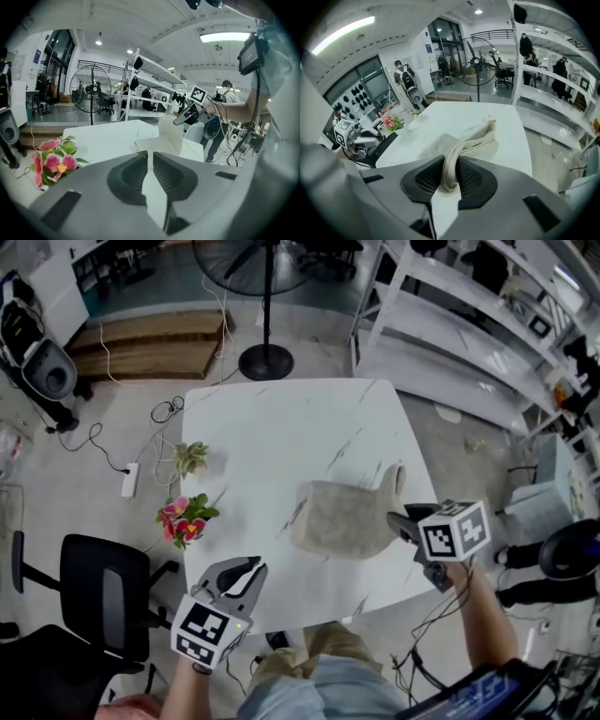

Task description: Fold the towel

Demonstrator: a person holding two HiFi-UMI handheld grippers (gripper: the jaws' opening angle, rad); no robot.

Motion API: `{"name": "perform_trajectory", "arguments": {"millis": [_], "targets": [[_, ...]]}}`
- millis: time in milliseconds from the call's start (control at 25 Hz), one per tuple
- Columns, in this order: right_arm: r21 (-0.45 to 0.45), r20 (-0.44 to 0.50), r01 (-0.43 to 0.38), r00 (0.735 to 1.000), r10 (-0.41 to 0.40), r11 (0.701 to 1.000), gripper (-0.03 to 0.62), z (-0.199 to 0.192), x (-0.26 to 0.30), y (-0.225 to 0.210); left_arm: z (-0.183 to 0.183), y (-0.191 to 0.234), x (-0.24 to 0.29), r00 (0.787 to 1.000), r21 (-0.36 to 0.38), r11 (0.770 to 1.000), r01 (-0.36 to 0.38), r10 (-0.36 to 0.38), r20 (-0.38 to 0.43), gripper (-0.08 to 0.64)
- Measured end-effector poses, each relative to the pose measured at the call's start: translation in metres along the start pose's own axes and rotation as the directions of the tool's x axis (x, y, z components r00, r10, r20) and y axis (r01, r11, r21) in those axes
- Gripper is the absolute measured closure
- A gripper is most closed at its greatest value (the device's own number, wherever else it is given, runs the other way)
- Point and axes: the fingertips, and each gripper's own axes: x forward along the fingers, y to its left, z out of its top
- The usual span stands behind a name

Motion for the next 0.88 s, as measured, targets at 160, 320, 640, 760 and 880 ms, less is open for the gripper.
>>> {"name": "perform_trajectory", "arguments": {"millis": [160, 320, 640, 760, 880], "targets": [[-0.056, -0.038, -0.027, 0.999, 0.025, 0.998, 0.503, 0.011, 0.03, 0.024, -0.011, 0.007, -0.015, 0.999, -0.03, 0.999, -0.032, 0.032, -0.012, 0.52], [-0.064, -0.091, -0.043, 0.995, 0.037, 0.997, 0.503, 0.01, 0.066, 0.038, -0.019, 0.015, -0.025, 0.999, -0.056, 0.997, -0.052, 0.052, -0.01, 0.52], [-0.125, -0.154, -0.07, 0.987, 0.05, 0.99, 0.503, 0.006, 0.117, 0.063, -0.032, 0.028, -0.032, 0.996, -0.101, 0.991, -0.084, 0.082, -0.022, 0.52], [-0.161, -0.175, -0.068, 0.984, 0.04, 0.985, 0.499, 0.0, 0.134, 0.071, -0.036, 0.03, -0.031, 0.996, -0.112, 0.99, -0.087, 0.086, -0.019, 0.52], [-0.217, -0.19, -0.053, 0.982, 0.011, 0.975, 0.499, -0.007, 0.15, 0.075, -0.04, 0.029, -0.028, 0.996, -0.122, 0.989, -0.084, 0.081, -0.032, 0.52]]}}
